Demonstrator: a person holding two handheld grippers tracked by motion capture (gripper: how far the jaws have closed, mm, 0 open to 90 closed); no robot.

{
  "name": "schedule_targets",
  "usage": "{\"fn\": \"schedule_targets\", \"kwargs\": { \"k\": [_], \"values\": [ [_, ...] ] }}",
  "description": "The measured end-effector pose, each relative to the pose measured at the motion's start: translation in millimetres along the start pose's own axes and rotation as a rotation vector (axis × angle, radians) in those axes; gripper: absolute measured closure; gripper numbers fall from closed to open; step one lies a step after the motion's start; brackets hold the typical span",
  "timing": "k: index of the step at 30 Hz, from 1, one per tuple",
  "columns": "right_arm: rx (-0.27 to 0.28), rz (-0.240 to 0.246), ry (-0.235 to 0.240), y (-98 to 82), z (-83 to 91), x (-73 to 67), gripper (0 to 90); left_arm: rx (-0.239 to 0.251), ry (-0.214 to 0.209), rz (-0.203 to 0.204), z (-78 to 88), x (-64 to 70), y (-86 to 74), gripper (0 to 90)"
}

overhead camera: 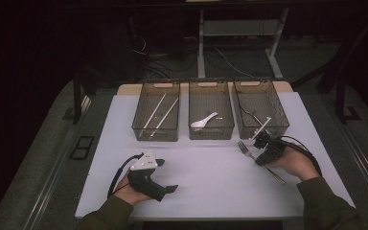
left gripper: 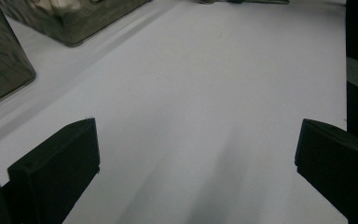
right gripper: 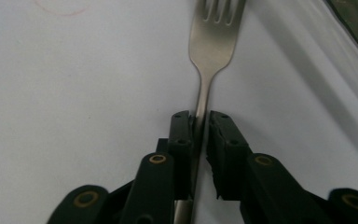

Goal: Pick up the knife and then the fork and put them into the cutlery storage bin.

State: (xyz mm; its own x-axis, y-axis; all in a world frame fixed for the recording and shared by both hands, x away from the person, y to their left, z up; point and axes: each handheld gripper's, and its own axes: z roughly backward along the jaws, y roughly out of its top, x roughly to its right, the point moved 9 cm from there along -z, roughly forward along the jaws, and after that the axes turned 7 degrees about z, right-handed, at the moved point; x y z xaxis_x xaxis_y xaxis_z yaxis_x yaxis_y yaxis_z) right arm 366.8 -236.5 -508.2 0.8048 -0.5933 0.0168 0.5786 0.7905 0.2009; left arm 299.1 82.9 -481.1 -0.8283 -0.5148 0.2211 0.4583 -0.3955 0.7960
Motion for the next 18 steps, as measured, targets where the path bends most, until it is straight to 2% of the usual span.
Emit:
{"fn": "schedule_targets", "kwargs": {
  "k": [5,11,15,18],
  "values": [
    [-0.008,0.0,-0.003,0.4,-0.2,-0.1,84.3,-0.002,0.0,-0.001,0.0,0.3,-0.2,0.0],
    [-0.004,-0.004,-0.001,-0.5,1.1,-0.3,84.7,-0.001,0.0,-0.001,0.2,0.1,-0.1,0.0],
    [0.031,-0.006,0.01,-0.3,8.5,0.7,84.8,0.0,-0.001,-0.001,-0.2,0.0,-0.1,0.0],
    [0.052,-0.011,0.0,0.3,16.6,3.6,84.8,0.0,0.0,-0.001,-0.2,0.0,-0.1,0.0]
  ]
}}
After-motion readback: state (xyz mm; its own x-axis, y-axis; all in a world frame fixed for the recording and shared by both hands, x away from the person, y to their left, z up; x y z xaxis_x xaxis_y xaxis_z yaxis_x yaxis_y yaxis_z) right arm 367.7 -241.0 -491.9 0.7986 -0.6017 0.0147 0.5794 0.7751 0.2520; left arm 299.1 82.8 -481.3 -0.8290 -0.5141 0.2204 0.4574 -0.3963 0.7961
